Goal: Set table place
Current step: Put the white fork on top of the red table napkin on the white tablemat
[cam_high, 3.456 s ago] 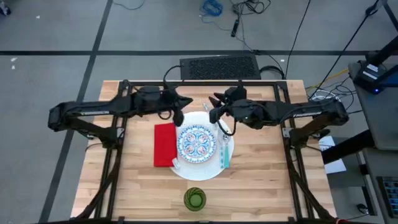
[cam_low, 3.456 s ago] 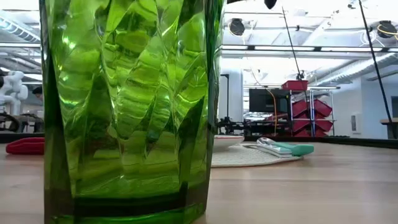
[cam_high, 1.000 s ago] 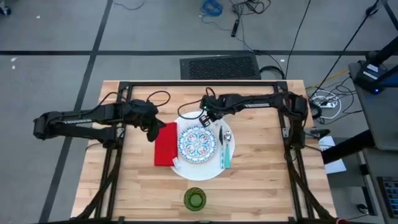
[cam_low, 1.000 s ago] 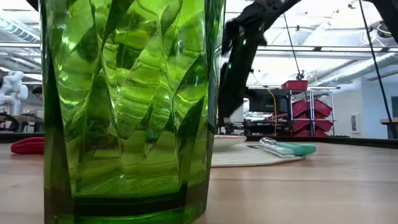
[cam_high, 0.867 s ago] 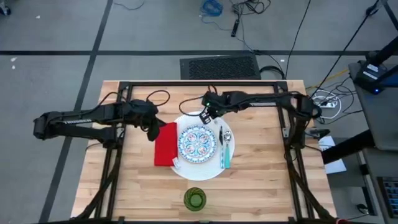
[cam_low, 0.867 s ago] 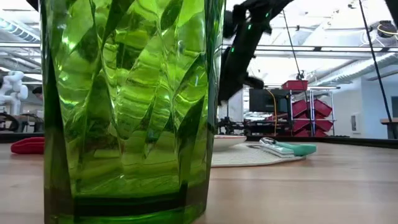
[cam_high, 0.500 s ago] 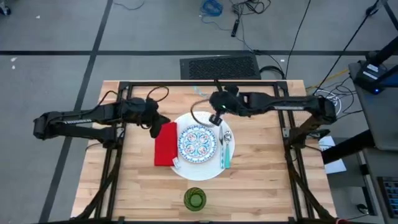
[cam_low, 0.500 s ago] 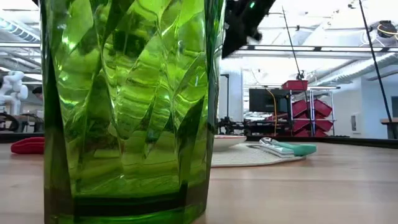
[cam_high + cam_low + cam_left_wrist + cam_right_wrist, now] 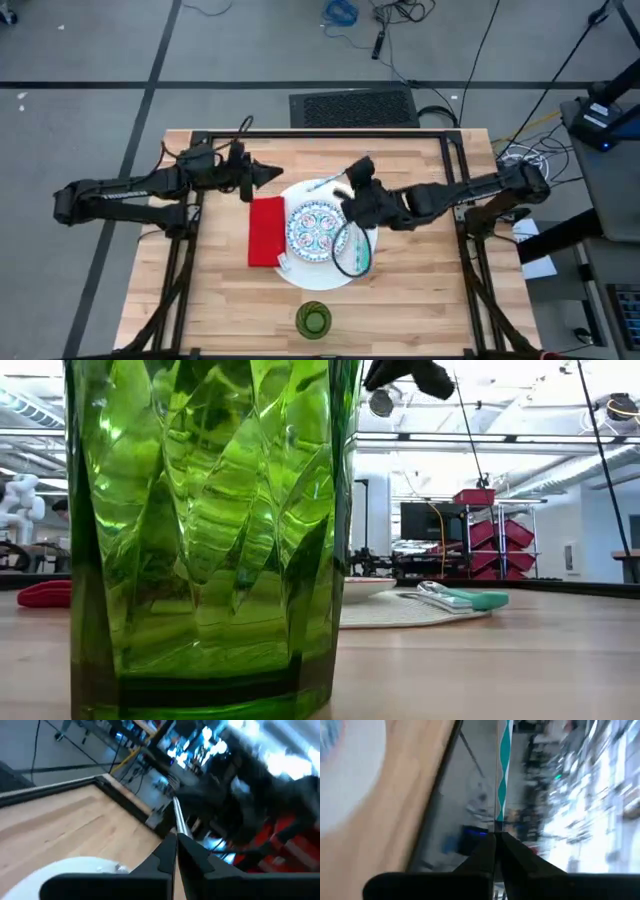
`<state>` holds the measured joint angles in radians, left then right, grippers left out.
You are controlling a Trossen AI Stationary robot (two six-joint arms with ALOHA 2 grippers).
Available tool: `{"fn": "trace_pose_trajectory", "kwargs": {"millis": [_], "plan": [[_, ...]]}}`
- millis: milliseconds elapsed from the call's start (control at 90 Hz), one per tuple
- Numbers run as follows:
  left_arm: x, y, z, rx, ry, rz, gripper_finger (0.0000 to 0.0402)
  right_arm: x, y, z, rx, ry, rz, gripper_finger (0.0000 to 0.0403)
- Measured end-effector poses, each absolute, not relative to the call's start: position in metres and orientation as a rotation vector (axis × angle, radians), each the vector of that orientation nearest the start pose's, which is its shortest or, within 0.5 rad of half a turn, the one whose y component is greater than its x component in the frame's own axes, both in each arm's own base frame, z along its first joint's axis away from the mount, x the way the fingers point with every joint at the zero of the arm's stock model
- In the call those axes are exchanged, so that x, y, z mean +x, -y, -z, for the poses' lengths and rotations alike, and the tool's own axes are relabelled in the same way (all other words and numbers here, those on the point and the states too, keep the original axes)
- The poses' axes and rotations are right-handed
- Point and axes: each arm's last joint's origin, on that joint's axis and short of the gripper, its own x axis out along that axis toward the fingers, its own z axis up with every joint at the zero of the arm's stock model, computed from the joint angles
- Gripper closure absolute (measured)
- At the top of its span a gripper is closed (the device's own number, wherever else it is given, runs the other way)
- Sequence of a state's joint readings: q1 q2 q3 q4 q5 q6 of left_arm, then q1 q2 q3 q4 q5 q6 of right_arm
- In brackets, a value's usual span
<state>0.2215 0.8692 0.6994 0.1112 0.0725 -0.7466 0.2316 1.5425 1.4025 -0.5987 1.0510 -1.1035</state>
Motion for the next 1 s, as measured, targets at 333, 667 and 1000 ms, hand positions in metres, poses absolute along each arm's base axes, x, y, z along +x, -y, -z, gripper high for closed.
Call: {"fn": "trace_pose_trajectory", "kwargs": {"millis": [333,667,1000], "plan": [[0.225,-0.038,-0.316,-1.033,-0.014,0.197,0.0369,0.337,-0.073,-0.364,-1.537,-0.683,0.311,0.0403],[0.241,-0.029,-0.316,-1.115,-0.023,0.369,0.0246,0.342,-0.08,-0.375,-1.632,-0.519,0.251,0.0403],[0.251,-0.021,-0.312,-1.197,-0.079,0.457,0.0187,0.354,-0.077,-0.366,-1.69,-0.528,0.233,0.0403]]}}
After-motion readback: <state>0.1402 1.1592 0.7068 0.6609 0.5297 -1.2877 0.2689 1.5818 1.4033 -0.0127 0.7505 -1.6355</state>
